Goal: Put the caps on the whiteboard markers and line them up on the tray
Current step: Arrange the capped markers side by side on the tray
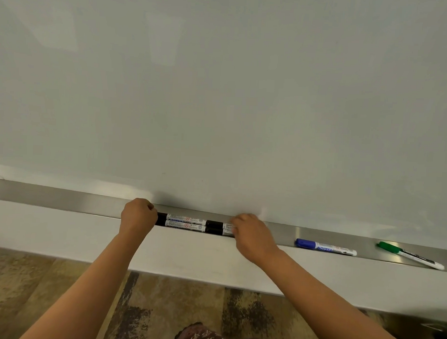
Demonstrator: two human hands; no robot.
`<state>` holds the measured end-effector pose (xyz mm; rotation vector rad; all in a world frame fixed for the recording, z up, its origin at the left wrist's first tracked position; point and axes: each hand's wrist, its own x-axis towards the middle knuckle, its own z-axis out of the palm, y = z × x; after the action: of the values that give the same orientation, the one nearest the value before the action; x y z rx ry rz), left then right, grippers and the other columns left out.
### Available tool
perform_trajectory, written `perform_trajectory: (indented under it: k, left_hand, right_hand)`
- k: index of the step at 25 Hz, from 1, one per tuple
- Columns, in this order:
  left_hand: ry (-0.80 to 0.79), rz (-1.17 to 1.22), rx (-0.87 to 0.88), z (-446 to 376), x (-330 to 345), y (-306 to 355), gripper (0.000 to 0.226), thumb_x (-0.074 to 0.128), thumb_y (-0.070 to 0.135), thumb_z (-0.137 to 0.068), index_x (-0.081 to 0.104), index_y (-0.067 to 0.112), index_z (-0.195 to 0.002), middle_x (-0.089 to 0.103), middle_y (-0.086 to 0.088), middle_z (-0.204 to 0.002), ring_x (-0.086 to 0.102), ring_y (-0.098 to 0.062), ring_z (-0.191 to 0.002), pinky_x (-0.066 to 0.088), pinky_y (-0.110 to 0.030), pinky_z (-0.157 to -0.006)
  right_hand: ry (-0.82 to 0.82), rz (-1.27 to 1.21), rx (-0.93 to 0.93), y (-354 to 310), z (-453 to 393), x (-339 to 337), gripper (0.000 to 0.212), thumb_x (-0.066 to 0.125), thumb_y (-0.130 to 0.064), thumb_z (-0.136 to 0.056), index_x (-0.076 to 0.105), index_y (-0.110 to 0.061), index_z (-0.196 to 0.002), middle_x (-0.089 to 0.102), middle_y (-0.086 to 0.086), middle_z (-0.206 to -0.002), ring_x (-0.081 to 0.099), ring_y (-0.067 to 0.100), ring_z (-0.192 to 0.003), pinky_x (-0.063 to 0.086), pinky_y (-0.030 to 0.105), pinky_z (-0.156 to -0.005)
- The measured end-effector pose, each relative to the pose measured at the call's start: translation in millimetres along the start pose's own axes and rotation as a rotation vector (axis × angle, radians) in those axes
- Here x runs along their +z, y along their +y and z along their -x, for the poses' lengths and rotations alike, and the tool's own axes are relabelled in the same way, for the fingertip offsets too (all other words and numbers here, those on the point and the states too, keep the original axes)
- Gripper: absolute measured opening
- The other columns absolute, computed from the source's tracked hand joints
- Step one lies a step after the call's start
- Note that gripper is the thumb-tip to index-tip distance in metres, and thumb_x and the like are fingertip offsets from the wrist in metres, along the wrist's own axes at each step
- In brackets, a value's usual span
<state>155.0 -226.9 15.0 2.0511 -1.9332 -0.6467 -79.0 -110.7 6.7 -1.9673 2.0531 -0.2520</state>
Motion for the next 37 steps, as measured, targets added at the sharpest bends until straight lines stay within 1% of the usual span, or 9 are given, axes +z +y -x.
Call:
perform_trajectory:
  k: [2,4,10,16,21,26,29,32,37]
  left_hand:
    - [0.039,0.026,0.016,2,-1,2,0.016,0.05,0.005,-0.086,0.064,0.003,-0.079,0.063,-0.022,-0.084,0.058,-0.039,-0.084,0.044,-0.034,-0.071]
    - [0.104,0.047,0.051,4,0,10,0.023,0.049,0.005,-0.086,0.067,-0.001,-0.101,0.067,-0.023,-0.104,0.058,-0.04,-0.1,0.046,-0.038,-0.082]
    - [0.133,0.046,0.252,24,21,58,0.022,0.047,0.009,-0.087,0.065,-0.001,-0.08,0.067,-0.02,-0.085,0.06,-0.036,-0.074,0.047,-0.037,-0.064]
    - [0.08,0.045,0.31,66,60,105,0.026,0.05,0.012,-0.088,0.064,0.005,-0.108,0.065,-0.017,-0.11,0.06,-0.035,-0.1,0.05,-0.04,-0.079]
    - [0.008,0.052,0.434,126,119,177,0.026,0.047,0.012,-0.088,0.064,0.006,-0.106,0.065,-0.014,-0.106,0.059,-0.028,-0.094,0.05,-0.036,-0.074]
    - [-0.083,0.006,0.622,162,168,225,0.029,0.05,0.021,-0.09,0.059,0.012,-0.117,0.063,-0.004,-0.119,0.05,-0.022,-0.112,0.045,-0.033,-0.093]
    - [-0.128,-0.076,0.671,172,182,239,0.032,0.048,0.023,-0.092,0.056,0.015,-0.121,0.06,-0.002,-0.126,0.047,-0.021,-0.118,0.041,-0.033,-0.099]
    - [-0.176,-0.204,0.714,171,184,250,0.03,0.045,0.023,-0.093,0.058,0.017,-0.119,0.061,-0.002,-0.124,0.05,-0.022,-0.115,0.04,-0.032,-0.096]
    - [-0.324,-0.294,0.717,163,173,255,0.029,0.052,0.02,-0.089,0.062,0.021,-0.117,0.063,-0.002,-0.114,0.054,-0.022,-0.107,0.046,-0.035,-0.087]
  right_hand:
    - [-0.023,0.025,-0.021,-4,1,8,0.036,0.04,-0.013,-0.094,0.047,-0.013,-0.129,0.055,0.009,-0.13,0.046,0.028,-0.119,0.037,0.038,-0.1]
    - [0.024,-0.002,0.002,-2,4,9,0.035,0.039,-0.017,-0.095,0.046,-0.014,-0.13,0.055,0.008,-0.13,0.048,0.028,-0.118,0.037,0.038,-0.1]
    - [0.135,-0.068,0.096,24,20,-4,0.033,0.038,-0.022,-0.097,0.051,-0.017,-0.127,0.058,0.006,-0.126,0.052,0.024,-0.111,0.044,0.037,-0.093]
    - [0.203,-0.084,0.163,89,60,-27,0.029,0.043,-0.02,-0.095,0.057,-0.018,-0.12,0.06,0.003,-0.123,0.054,0.022,-0.111,0.046,0.035,-0.092]
    - [0.197,-0.058,0.168,169,107,-57,0.026,0.047,-0.022,-0.094,0.061,-0.02,-0.116,0.063,0.002,-0.12,0.058,0.02,-0.105,0.047,0.03,-0.088]
    - [0.195,-0.043,0.245,249,150,-81,0.024,0.051,-0.018,-0.092,0.064,-0.017,-0.111,0.066,0.005,-0.115,0.061,0.025,-0.102,0.05,0.035,-0.086]
    - [0.28,-0.041,0.382,289,169,-93,0.024,0.052,-0.01,-0.09,0.067,-0.012,-0.108,0.068,0.011,-0.104,0.063,0.028,-0.09,0.049,0.032,-0.076]
    - [0.317,-0.036,0.489,324,182,-103,0.021,0.057,-0.011,-0.088,0.067,-0.01,-0.106,0.067,0.014,-0.099,0.062,0.031,-0.087,0.05,0.034,-0.072]
    - [0.172,0.052,0.489,344,183,-103,0.015,0.059,-0.02,-0.088,0.069,-0.017,-0.099,0.066,0.009,-0.092,0.06,0.027,-0.085,0.05,0.034,-0.068]
